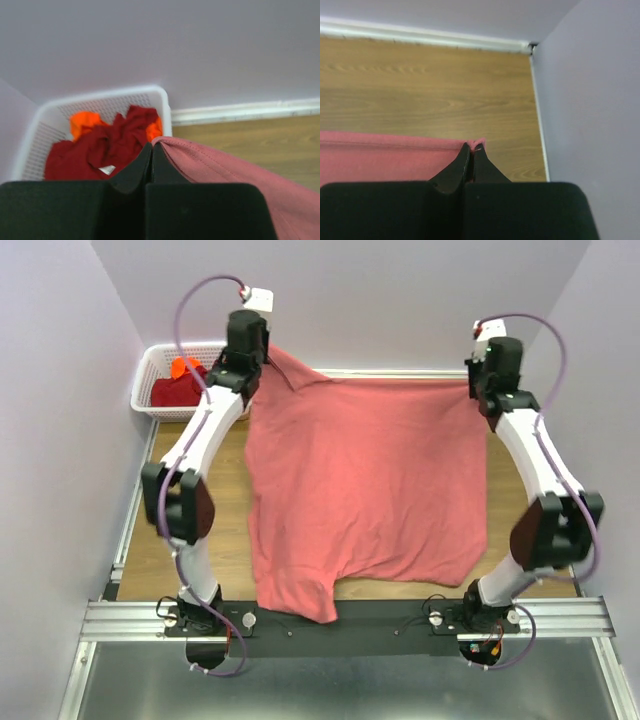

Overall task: Fold and stack the t-shirts
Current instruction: Flatten the tshirt out, then fold the tshirt

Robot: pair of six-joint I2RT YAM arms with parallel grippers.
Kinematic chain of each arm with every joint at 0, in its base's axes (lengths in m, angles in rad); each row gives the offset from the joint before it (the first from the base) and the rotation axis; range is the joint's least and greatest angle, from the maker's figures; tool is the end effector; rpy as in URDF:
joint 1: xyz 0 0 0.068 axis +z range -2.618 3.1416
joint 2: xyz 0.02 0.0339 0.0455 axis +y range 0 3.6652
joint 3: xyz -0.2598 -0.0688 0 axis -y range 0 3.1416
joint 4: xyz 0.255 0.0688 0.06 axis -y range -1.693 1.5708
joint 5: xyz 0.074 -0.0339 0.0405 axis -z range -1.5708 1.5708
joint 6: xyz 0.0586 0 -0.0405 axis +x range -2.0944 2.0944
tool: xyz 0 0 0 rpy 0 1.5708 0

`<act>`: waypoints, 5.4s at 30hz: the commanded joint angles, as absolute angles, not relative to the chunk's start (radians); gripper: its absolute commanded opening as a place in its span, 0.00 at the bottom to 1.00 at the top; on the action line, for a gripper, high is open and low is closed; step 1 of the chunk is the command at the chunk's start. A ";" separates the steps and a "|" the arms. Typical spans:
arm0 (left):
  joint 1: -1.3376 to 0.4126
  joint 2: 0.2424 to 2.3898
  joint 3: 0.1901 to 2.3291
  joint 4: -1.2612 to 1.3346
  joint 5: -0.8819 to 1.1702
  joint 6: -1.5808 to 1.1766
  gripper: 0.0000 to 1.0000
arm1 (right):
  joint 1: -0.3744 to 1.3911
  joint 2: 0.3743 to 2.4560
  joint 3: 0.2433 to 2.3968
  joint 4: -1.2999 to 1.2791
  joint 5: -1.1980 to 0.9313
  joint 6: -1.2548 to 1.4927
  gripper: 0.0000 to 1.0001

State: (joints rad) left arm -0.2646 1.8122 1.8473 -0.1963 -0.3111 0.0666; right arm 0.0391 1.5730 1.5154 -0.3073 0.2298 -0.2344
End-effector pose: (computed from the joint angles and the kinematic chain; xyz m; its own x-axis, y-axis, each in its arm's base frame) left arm 0.4515 -0.1038 0.4138 -0.1574 0.1083 -0.9816 -0.0322 0.9929 0.1147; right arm 0.4012 0.0023 0.3718 -0.3874 -0.2415 -0.8897 0.0870 0.9512 -0.2960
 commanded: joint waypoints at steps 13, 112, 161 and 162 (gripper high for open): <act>-0.256 2.215 2.051 -0.115 -0.173 0.003 0.00 | 0.005 2.077 1.629 -0.041 0.334 -0.293 0.01; -0.342 1.588 1.057 -0.304 -0.049 -0.436 0.65 | -0.023 1.499 0.924 -0.365 -0.044 0.482 0.64; -0.244 1.498 0.992 -0.233 0.084 -0.586 0.63 | -0.336 1.515 0.963 -0.362 -0.117 0.541 0.59; -0.244 1.518 1.002 -0.235 0.087 -0.581 0.63 | -0.337 1.541 0.971 -0.361 -0.106 0.543 0.59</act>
State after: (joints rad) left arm -0.2493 1.4570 0.9531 -0.2729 0.0906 -0.6525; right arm -0.3351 1.4910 0.9226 -0.3908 -0.1226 0.5392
